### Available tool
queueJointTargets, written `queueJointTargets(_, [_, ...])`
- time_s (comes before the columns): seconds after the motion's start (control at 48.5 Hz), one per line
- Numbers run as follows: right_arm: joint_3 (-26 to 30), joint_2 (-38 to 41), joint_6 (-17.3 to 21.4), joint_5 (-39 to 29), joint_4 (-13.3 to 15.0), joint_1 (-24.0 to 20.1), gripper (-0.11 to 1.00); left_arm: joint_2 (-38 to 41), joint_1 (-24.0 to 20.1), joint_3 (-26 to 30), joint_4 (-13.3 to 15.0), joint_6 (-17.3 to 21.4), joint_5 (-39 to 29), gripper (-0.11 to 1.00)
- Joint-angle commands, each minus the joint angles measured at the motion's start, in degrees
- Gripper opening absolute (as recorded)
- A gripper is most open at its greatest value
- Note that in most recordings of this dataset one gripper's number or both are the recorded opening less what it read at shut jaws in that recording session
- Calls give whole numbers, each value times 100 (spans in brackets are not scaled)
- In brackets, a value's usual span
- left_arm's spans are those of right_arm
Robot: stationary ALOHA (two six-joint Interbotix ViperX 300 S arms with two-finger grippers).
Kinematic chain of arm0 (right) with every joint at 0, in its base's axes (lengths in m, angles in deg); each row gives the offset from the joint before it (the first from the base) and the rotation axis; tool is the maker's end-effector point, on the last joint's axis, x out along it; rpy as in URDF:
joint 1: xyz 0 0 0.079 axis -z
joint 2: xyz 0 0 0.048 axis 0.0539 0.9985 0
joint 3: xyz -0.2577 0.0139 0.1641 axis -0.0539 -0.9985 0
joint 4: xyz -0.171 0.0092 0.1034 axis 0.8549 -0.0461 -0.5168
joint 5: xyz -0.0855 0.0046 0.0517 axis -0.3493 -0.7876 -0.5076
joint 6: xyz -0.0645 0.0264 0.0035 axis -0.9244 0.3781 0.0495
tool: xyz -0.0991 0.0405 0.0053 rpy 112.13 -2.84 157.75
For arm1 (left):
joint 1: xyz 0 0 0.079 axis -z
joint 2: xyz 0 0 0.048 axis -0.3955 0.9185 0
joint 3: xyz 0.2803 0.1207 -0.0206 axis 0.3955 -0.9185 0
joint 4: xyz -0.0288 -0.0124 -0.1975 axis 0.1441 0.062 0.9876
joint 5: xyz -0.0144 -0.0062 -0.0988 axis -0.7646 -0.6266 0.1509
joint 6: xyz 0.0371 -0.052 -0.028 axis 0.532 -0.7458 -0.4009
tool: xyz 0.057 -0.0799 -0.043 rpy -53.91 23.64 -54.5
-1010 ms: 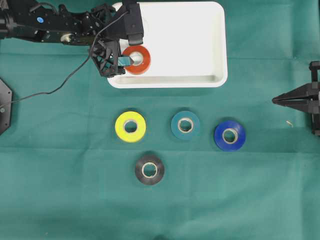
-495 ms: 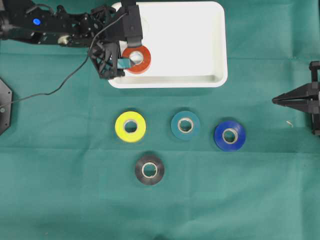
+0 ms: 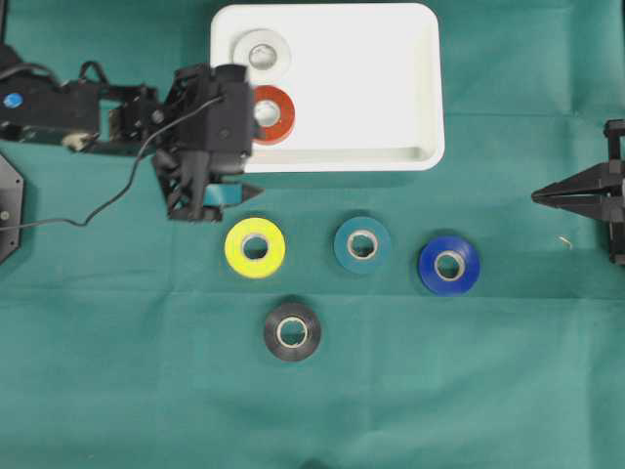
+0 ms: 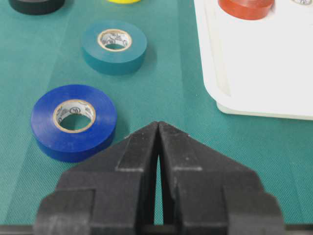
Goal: Put the tape into the white case with the left arm.
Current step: 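Withdraw the left gripper to the left side of the table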
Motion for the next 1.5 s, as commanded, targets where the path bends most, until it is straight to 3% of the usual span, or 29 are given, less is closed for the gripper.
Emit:
queueJointTargets(0.0, [70, 26, -9, 62, 0, 9, -9, -343, 193, -53, 18, -114, 44, 84])
queueJointTargets(0.186, [62, 18, -9, 62, 0, 9, -9, -800, 483, -475, 18, -343, 272, 84])
queueJointTargets(0.66, [62, 18, -9, 62, 0, 9, -9, -2162, 984, -1696, 18, -466, 1178, 84])
queueJointTargets(1.093, [62, 18, -9, 62, 9, 9, -9, -2742, 1063, -2215, 18, -466, 1310, 84])
queueJointTargets(1.484, [44, 18, -9, 88, 9, 9, -9, -2795, 1063, -2285, 18, -466, 1380, 84])
